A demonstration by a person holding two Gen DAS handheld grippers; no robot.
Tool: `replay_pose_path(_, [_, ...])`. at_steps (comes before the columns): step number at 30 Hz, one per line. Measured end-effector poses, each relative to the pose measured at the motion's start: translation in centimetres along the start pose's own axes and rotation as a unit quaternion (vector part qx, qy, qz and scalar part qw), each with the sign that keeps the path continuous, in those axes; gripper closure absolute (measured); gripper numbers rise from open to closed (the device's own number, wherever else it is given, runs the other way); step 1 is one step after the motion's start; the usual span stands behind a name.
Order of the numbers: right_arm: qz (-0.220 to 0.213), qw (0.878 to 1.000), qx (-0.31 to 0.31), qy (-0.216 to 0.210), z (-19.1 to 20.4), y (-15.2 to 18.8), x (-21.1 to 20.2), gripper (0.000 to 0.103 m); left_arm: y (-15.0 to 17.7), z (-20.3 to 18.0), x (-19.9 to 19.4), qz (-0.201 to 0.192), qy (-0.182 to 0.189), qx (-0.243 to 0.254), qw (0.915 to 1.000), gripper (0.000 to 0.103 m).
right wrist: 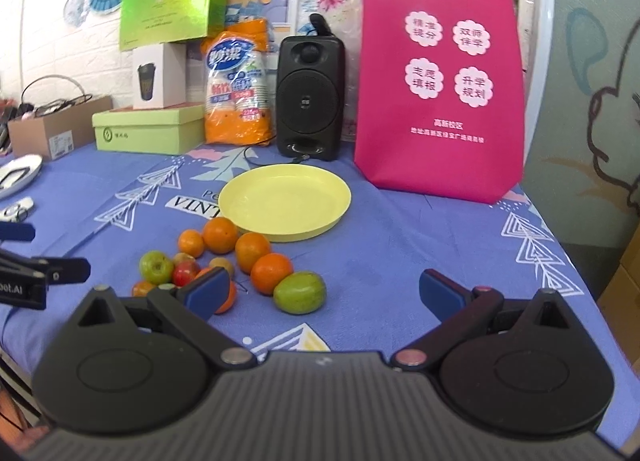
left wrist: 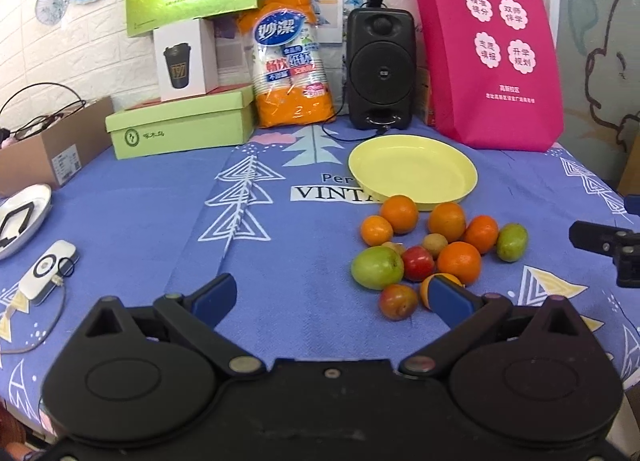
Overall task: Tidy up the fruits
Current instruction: 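Move both tools toward the fruit cluster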
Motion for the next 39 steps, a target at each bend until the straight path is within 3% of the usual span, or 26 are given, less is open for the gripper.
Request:
replay_pose_path(3, [0.000,1.000,-0.023,-0.004,0.3,0.3,0.4,0.000,-0.9,-1.3,-0.2,-0.037,0.022,-0.034,0.9985,0.000])
replay_pose_path(8, [-0.005,0.998,-0.054,-0.016,0.9,0.4,0.9,0.000,-0.9,-3.3,0.0,-0.076,0.026,0.007,0.9968,0.000])
replay_pose_path(11, [-0.004,0.998,-0.060,-0.021,1.0,0.4,1.2,0.000,-0.4,-4.3,0.6,-0.067,0.038,0.025,0.9967,0.000])
replay_pose_path(14, [-0.002,0.998,-0.064,-0.026,1.0,0.5,1.4,0.000,0.2,-5.0,1.7,-0.051,0.044,0.040,0.9970,0.021])
replay_pose_path(15, [0.000,0.998,-0.066,-0.026,1.0,0.5,1.5,0.000,0.4,-5.4,2.1,-0.044,0.045,0.048,0.9968,0.034])
replay_pose_path(20, [0.012,0.997,-0.072,-0.035,1.1,0.9,2.4,0.000,1.3,-5.9,3.7,-0.011,0.050,0.059,0.9970,0.046])
replay_pose_path(23, [0.021,0.995,-0.084,-0.050,1.5,1.2,3.2,0.000,1.1,-6.3,4.2,-0.004,0.077,0.056,0.9955,0.061])
replay_pose_path(28, [0.041,0.993,-0.088,-0.071,2.0,1.7,4.6,0.017,0.7,-7.2,4.6,0.003,0.118,0.051,0.9917,0.082])
replay_pose_path(37, [0.055,0.993,-0.076,-0.068,1.1,2.5,5.8,0.016,0.0,-7.8,5.2,-0.008,0.120,0.060,0.9909,0.082])
replay_pose_path(39, [0.059,0.993,-0.077,-0.071,1.1,2.6,6.0,0.013,0.0,-7.5,5.8,-0.001,0.118,0.047,0.9919,0.073])
Point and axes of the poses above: each gripper's, at about its wrist camera, not at the fingertips, and x roughly the way its jaws point, z to its left, y to its underside, the point moved 9 cm from there along x, roughly the way its jaws point, and after that the axes turned 14 degrees about -y, right-handed, at the moved point
